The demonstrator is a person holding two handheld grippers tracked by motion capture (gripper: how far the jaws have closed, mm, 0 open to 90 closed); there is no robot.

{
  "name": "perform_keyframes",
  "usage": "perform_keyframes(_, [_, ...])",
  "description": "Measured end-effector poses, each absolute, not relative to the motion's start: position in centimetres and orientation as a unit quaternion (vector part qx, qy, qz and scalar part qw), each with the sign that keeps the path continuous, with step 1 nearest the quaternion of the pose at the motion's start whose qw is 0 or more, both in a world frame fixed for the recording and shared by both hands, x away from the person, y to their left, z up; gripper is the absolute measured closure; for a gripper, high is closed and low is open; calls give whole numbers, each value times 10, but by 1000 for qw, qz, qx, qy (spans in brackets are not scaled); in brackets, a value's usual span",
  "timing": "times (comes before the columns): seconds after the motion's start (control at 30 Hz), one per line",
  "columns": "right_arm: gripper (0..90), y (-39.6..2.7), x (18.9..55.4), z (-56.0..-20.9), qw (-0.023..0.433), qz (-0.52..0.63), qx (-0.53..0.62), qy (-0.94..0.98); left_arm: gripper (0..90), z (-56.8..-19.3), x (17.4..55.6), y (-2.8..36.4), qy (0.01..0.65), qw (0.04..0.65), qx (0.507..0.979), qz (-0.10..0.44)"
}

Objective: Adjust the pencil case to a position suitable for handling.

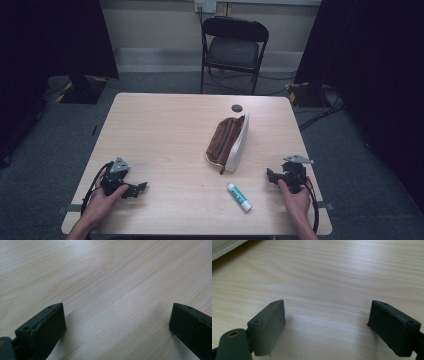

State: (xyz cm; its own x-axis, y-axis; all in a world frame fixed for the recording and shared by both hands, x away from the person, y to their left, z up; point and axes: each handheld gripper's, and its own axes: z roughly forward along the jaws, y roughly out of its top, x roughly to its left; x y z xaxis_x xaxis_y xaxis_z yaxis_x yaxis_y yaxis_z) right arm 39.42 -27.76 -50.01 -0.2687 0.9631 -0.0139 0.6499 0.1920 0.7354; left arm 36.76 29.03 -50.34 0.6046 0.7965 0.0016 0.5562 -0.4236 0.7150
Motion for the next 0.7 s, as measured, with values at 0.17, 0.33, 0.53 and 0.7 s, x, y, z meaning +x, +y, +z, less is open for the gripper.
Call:
perform_keyframes(0.17, [132,-276,394,-500,252,314,559,725,0,-503,368,290,410,347,826,173])
perform_keyframes(0.33, [133,-275,391,-500,251,313,562,723,3,-503,367,290,413,345,825,172])
perform_keyframes(0.53, [214,-274,384,-496,239,310,554,734,3,-503,366,290,414,345,824,176])
perform_keyframes(0.7, [260,-270,380,-491,214,309,552,744,0,-503,367,290,414,347,824,173])
